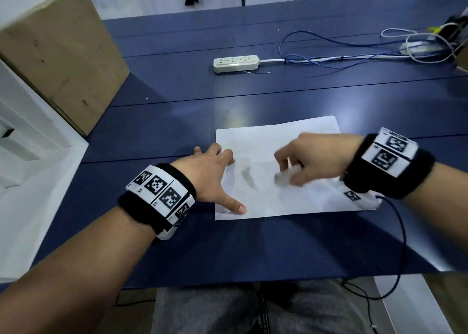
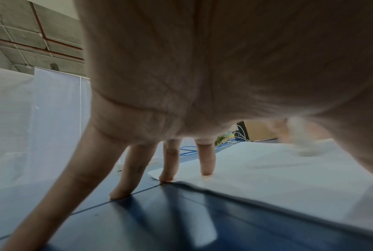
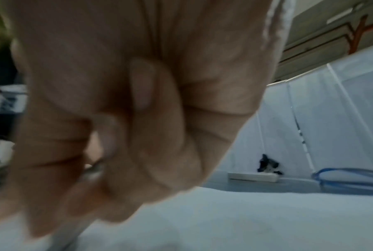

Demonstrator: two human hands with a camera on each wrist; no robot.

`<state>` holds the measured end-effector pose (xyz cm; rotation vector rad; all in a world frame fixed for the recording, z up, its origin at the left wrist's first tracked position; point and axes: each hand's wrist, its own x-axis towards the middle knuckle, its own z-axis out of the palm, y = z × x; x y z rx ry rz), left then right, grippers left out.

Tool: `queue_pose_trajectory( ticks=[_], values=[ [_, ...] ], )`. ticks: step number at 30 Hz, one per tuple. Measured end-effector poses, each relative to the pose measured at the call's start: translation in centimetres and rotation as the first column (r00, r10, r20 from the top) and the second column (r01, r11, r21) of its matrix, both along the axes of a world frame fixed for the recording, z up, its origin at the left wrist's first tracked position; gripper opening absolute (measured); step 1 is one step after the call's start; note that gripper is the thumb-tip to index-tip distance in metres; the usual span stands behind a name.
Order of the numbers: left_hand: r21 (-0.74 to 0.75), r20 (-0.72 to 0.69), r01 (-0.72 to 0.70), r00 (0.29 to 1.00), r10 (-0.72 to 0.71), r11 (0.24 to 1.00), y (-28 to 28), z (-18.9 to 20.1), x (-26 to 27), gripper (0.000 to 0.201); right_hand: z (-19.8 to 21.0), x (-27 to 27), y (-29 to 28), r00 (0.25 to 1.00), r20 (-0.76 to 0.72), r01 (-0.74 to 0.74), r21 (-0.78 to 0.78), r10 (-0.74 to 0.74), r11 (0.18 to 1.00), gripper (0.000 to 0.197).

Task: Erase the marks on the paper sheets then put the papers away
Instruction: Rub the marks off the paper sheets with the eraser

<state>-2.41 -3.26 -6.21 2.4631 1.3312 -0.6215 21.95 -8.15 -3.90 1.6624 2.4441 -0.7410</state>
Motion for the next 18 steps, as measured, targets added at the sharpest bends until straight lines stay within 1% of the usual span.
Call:
queue_pose_trajectory(
  ticks=[2,3,5,8,9,10,11,12,14,15,16,18],
  values=[
    [-0.004,-0.001,0.001,1.000,-0.001,1.000,0.1,-0.1,0.0,0.124,0.1,-0.5,-1.5,0.996,-0.004,-0.087,-0.158,0.088,0.984,0.018],
    [-0.006,-0.002,-0.001,1.000,0.001,1.000,0.1,-0.1,0.0,0.123,0.1,-0.6,-1.7,0.995,0.003,-0.098,-0.180,0.100,0.979,0.019],
    [-0.003,0.001,0.003,1.000,-0.003,1.000,0.1,-0.1,0.1,0.123,0.0,-0.4,-1.1,0.997,0.024,-0.064,-0.106,0.067,0.992,0.018],
    [-0.001,-0.001,0.005,1.000,-0.005,1.000,0.0,0.0,0.1,0.124,0.0,0.3,0.8,0.996,0.036,0.079,0.072,-0.082,0.994,0.032],
    [-0.003,-0.004,0.003,1.000,-0.003,1.000,0.0,0.0,0.1,0.125,-0.1,0.5,1.1,0.992,0.034,0.121,0.103,-0.125,0.987,0.035],
    [-0.004,-0.004,0.004,1.000,-0.004,1.000,0.0,0.0,0.1,0.125,-0.2,0.6,1.1,0.990,0.020,0.134,0.115,-0.137,0.984,0.036],
    [-0.008,-0.002,0.003,1.000,-0.003,1.000,0.0,0.0,0.0,0.126,-0.2,0.6,0.8,0.993,-0.002,0.117,0.104,-0.117,0.988,0.036],
    [-0.013,0.001,0.000,1.000,0.000,1.000,0.0,0.0,0.1,0.126,-0.1,0.4,0.2,0.997,-0.019,0.074,0.059,-0.073,0.996,0.032],
    [-0.021,0.002,-0.006,1.000,0.006,1.000,0.0,0.1,0.0,0.126,0.0,-0.3,-1.2,0.999,-0.006,-0.048,-0.086,0.048,0.995,0.017],
    [-0.022,0.002,-0.008,1.000,0.008,1.000,0.0,0.1,0.0,0.125,0.0,-0.6,-1.7,0.996,0.008,-0.089,-0.150,0.092,0.985,0.015],
    [-0.023,0.003,-0.007,1.000,0.007,1.000,0.1,0.0,0.0,0.124,0.1,-0.7,-1.9,0.994,0.019,-0.099,-0.180,0.104,0.979,0.015],
    [-0.022,0.002,0.000,1.000,0.001,1.000,0.1,0.0,0.1,0.124,0.1,-0.4,-1.1,0.998,0.022,-0.056,-0.140,0.059,0.989,0.023]
  ],
)
